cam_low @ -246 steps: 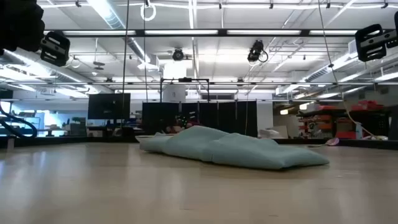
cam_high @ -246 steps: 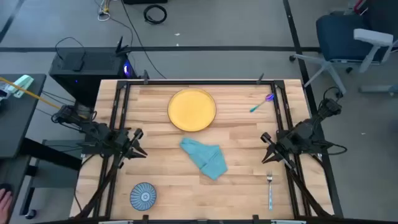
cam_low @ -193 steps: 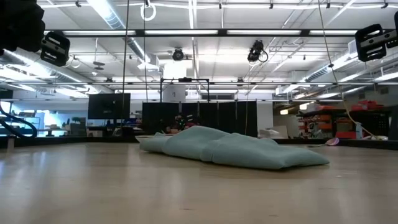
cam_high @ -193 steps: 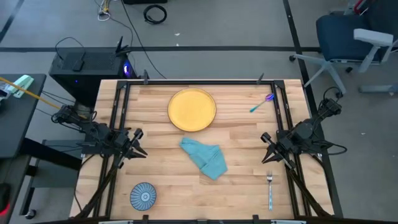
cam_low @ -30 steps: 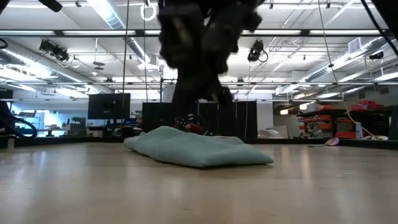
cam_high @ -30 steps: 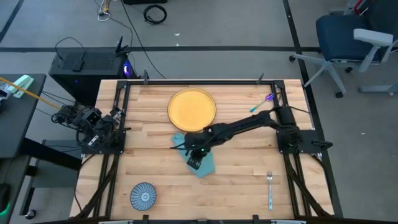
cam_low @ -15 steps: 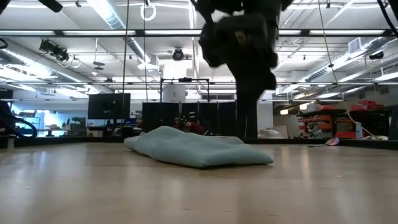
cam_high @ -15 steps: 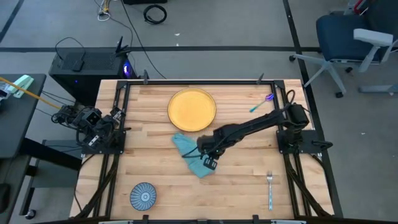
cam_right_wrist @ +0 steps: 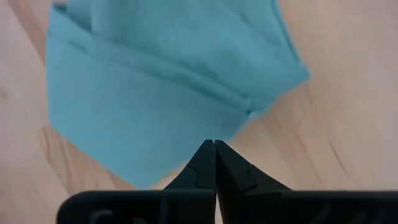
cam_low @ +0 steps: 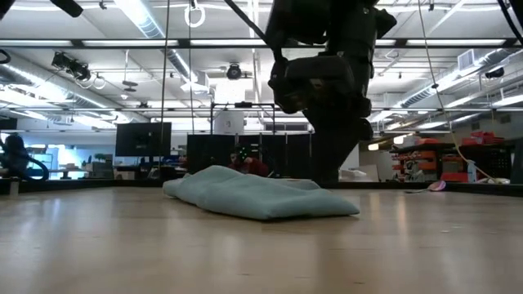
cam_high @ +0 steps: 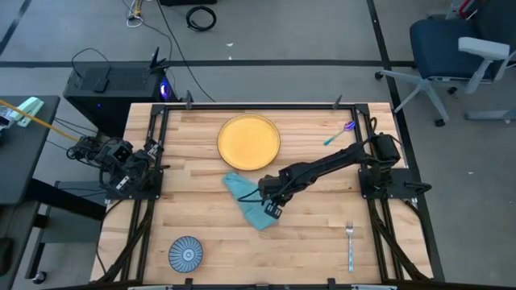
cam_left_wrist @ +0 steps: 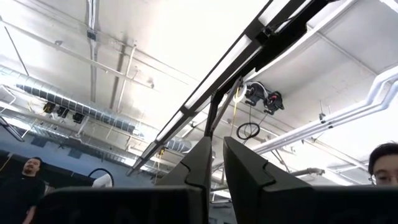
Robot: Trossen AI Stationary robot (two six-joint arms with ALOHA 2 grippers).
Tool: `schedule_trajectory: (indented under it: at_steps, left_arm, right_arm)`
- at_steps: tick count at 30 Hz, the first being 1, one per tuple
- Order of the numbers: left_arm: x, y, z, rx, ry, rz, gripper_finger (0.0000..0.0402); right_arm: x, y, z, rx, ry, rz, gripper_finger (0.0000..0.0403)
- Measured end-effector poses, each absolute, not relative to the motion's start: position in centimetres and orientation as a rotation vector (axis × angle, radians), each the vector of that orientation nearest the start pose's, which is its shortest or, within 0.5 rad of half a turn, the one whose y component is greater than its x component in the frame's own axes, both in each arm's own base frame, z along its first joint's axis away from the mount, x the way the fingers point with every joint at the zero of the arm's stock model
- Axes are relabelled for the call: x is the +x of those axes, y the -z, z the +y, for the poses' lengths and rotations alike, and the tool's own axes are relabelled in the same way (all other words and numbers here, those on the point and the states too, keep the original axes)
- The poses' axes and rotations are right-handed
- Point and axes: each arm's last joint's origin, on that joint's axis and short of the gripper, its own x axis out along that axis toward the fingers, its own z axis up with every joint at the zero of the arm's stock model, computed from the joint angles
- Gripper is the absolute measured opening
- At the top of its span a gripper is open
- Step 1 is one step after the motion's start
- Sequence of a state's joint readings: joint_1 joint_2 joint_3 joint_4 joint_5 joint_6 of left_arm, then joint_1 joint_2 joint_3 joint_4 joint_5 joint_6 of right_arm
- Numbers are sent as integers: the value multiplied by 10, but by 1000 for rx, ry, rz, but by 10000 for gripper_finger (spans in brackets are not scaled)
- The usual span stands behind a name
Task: Set table place
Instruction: Move the blue napkin to the middle left of the table
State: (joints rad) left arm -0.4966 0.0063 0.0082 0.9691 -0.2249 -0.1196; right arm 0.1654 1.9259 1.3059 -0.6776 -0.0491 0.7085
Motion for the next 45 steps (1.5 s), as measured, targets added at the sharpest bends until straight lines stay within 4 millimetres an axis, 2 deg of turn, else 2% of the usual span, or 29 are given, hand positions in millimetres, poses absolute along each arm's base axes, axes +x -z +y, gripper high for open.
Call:
schedule_trajectory:
  at_steps: [4,8,11,16,30,35,45]
  left_arm:
    - [51,-245,-21,-454,305,-898,46]
    - [52,-245,-21,-454,305,-897,48]
    - [52,-245,-21,-454,305,-897,48]
    - [52,-245,-21,-455,305,-897,44]
    - [52,-245,-21,-453,304,-897,44]
    - [52,-245,-21,-453,301,-895,47]
    - [53,-244,-20,-463,281,-887,42]
  right_arm:
    - [370,-161,63,540,275,1288,5]
    - [373,-143,63,546,273,1338,2]
    - [379,-138,65,562,245,1313,3]
    - [388,-135,65,612,213,1248,2]
    - [413,-132,48,734,149,1069,3]
    - [430,-138,47,759,108,1008,3]
    - [472,-131,51,747,80,1024,2]
